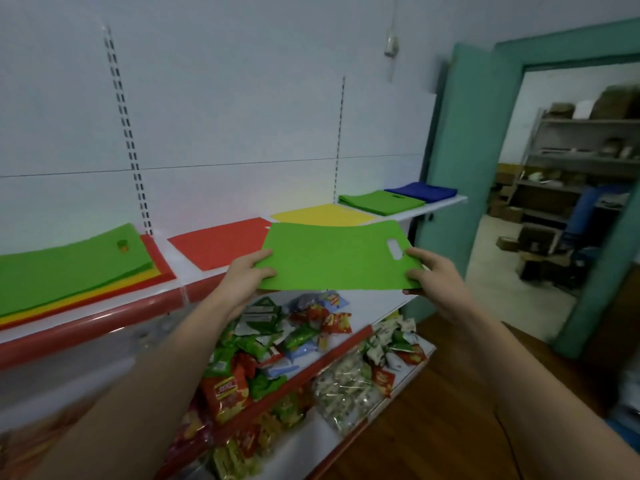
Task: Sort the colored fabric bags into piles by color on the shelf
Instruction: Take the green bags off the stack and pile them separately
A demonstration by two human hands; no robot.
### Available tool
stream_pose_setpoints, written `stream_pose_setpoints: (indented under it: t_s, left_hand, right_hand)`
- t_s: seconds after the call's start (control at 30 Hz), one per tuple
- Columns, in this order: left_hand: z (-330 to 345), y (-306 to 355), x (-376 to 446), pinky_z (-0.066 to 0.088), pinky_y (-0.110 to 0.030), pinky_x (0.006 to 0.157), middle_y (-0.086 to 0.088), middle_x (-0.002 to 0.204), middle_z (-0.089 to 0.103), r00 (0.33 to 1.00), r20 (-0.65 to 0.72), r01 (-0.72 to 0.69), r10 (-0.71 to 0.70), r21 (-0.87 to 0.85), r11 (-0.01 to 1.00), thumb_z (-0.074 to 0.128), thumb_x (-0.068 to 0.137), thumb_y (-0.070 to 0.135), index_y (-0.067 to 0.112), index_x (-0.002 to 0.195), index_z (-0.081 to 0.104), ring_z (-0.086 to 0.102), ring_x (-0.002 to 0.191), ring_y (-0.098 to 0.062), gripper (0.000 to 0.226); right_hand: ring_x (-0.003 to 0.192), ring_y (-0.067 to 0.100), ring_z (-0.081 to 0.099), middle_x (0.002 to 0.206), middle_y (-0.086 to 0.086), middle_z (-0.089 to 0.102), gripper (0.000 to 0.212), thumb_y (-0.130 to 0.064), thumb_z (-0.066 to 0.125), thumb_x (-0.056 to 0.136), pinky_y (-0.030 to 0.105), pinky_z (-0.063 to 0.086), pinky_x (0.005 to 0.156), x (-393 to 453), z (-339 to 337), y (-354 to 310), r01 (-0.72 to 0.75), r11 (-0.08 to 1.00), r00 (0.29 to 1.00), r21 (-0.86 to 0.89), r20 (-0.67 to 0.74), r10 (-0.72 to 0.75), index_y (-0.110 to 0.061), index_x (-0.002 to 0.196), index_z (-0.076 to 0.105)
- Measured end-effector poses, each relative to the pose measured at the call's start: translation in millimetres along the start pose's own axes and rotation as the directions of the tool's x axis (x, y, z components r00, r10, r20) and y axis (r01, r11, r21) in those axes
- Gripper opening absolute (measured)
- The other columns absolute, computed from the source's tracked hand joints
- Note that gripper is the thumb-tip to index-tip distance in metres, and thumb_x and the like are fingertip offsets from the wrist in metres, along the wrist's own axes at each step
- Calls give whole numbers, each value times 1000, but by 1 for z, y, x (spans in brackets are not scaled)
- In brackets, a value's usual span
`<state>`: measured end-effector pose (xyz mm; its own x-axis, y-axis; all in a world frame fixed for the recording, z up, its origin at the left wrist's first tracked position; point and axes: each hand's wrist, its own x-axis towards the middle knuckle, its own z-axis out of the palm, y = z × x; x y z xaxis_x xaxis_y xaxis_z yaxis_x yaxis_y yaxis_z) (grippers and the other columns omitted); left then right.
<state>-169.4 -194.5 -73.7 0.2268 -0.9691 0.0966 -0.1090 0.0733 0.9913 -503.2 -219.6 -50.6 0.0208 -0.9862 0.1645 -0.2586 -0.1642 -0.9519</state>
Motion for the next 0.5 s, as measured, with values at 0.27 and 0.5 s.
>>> stream_pose_setpoints:
  t_s: [0.27,0.5]
  left_hand:
    - [117,-10,44,50,-42,101,-8,134,58,984,174,21,-23,16,1000,68,87,-1,9,143,47,65,110,-24,61]
    - [195,-30,103,48,-41,104,-4,139,52,962,272,-19,16,8,1000,66,87,-3,9,146,44,61,116,-23,63]
  right_hand:
    - [75,-5,50,133,8,50,49,4,51,96,1,41,51,15,-93,54,-46,990,991,-136,-134,28,-11,143,47]
    - [85,0,53,126,2,47,51,8,48,95,-3,39,55,60,-135,88,-112,979,973,-169,-221,73,-8,143,46]
